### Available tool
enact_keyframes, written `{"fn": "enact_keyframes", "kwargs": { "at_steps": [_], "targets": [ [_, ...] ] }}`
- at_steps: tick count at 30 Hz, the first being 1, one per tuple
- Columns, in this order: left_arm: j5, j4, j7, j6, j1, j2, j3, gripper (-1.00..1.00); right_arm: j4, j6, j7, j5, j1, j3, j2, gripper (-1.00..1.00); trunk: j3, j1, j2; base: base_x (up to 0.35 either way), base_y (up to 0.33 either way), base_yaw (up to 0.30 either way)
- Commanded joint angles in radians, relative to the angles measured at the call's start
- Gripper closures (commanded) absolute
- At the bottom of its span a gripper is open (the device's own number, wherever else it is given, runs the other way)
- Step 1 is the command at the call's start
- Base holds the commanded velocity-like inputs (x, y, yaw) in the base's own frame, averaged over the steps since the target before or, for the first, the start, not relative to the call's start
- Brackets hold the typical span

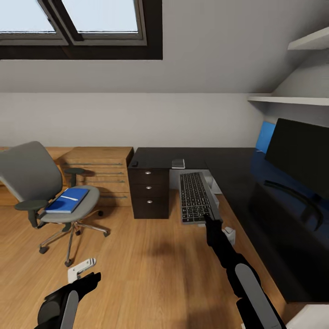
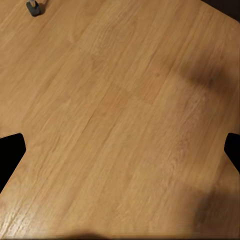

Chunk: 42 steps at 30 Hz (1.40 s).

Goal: In the bedroom, organize the workspace by keeping the computer under the desk, ensuring the monitor is on the desk, placing the keyboard on the desk next to the monitor, placing the mouse on the desk next to the keyboard, moving the folder from the swivel chair onto the desk next to the mouse, stacking the notebook on top of the folder with the pen on top of the notebook, and positioning the swivel chair next to the desk.

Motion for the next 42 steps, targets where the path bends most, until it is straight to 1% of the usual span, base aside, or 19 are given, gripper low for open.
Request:
{"fn": "enact_keyframes", "kwargs": {
  "at_steps": [1,4,6,9,11,16,17,19,20,21,24,25,26,27,28,31,32,39,42],
  "targets": [
    [0.011,0.006,0.007,0.004,-0.001,-0.001,0.001,-1.0,-0.002,0.003,-0.003,-0.006,-0.001,-0.001,0.0,1.0,0.002,-0.004,0.006,-0.007,0.0,0.0],
    [0.011,0.024,0.008,0.004,-0.001,-0.002,0.0,-1.0,-0.002,0.004,-0.003,-0.007,-0.001,-0.002,-0.001,1.0,0.011,-0.015,0.027,-0.003,0.0,0.0],
    [0.011,0.037,0.01,0.004,-0.001,-0.002,-0.007,-1.0,-0.002,0.005,-0.003,-0.008,-0.001,-0.003,-0.002,1.0,0.018,-0.023,0.041,0.0,0.0,0.0],
    [0.011,0.051,0.013,0.004,-0.001,0.0,-0.03,-1.0,-0.002,0.005,-0.004,-0.008,-0.001,-0.004,-0.004,1.0,0.027,-0.035,0.062,0.0,0.0,0.0],
    [0.011,0.071,0.013,0.004,-0.001,0.0,-0.032,-1.0,-0.002,0.005,-0.004,-0.008,-0.001,-0.005,-0.004,1.0,0.033,-0.042,0.076,0.0,0.0,0.0],
    [0.008,0.242,0.013,-0.009,-0.001,0.003,-0.038,-1.0,-0.003,0.005,-0.005,-0.009,-0.001,-0.005,-0.005,1.0,0.049,-0.061,0.111,0.0,0.0,0.0],
    [0.007,0.292,0.013,-0.041,-0.001,0.004,-0.039,-1.0,-0.003,0.007,-0.005,-0.009,-0.001,-0.004,-0.005,1.0,0.052,-0.065,0.118,0.0,0.0,0.0],
    [0.001,0.359,0.013,-0.116,-0.001,0.01,-0.04,-1.0,-0.003,0.011,-0.005,-0.009,-0.001,-0.004,-0.005,1.0,0.058,-0.073,0.132,0.0,0.0,0.0],
    [-0.003,0.378,0.013,-0.138,-0.001,0.013,-0.04,-1.0,-0.003,0.013,-0.005,-0.009,-0.001,-0.004,-0.005,1.0,0.062,-0.077,0.139,0.0,0.0,0.0],
    [-0.013,0.417,0.013,-0.18,-0.001,0.021,-0.04,-1.0,-0.003,0.015,-0.005,-0.009,-0.001,-0.004,-0.004,1.0,0.065,-0.081,0.146,0.0,0.0,0.0],
    [-0.049,0.577,0.012,-0.328,-0.001,0.066,-0.039,-1.0,-0.001,0.023,-0.005,-0.009,0.0,-0.003,-0.004,1.0,0.074,-0.092,0.167,0.0,0.0,0.0],
    [-0.051,0.601,0.012,-0.358,-0.001,0.072,-0.039,-1.0,-0.001,0.023,-0.005,-0.009,0.0,-0.003,-0.003,1.0,0.077,-0.096,0.174,0.0,0.0,0.0],
    [-0.057,0.653,0.012,-0.446,-0.001,0.084,-0.039,-1.0,0.001,0.024,-0.005,-0.009,0.0,-0.003,-0.002,1.0,0.08,-0.1,0.181,0.0,0.0,0.0],
    [-0.059,0.675,0.012,-0.49,-0.001,0.088,-0.039,-1.0,0.002,0.025,-0.005,-0.009,0.0,-0.002,-0.002,1.0,0.084,-0.104,0.188,0.0,0.0,0.0],
    [-0.061,0.689,0.012,-0.518,-0.001,0.09,-0.04,-1.0,0.002,0.025,-0.005,-0.009,0.0,-0.002,-0.002,1.0,0.087,-0.107,0.195,0.0,0.0,0.0],
    [-0.062,0.706,0.012,-0.554,-0.001,0.093,-0.042,-1.0,0.003,0.025,-0.005,-0.009,0.0,-0.002,-0.001,1.0,0.096,-0.119,0.216,0.0,0.0,0.0],
    [-0.063,0.711,0.011,-0.567,-0.001,0.096,-0.041,-1.0,0.003,0.025,-0.005,-0.009,0.0,-0.002,-0.001,1.0,0.096,-0.119,0.216,0.0,0.0,0.0],
    [-0.062,0.716,0.011,-0.579,-0.001,0.095,-0.044,-1.0,0.002,0.026,-0.003,-0.009,-0.001,-0.001,0.0,1.0,0.096,-0.119,0.216,0.0,0.0,0.0],
    [-0.063,0.731,0.012,-0.581,-0.001,0.096,-0.044,-1.0,0.002,0.026,-0.003,-0.009,0.0,-0.001,0.0,1.0,0.096,-0.119,0.216,0.0,-0.082,0.0]
  ]
}}
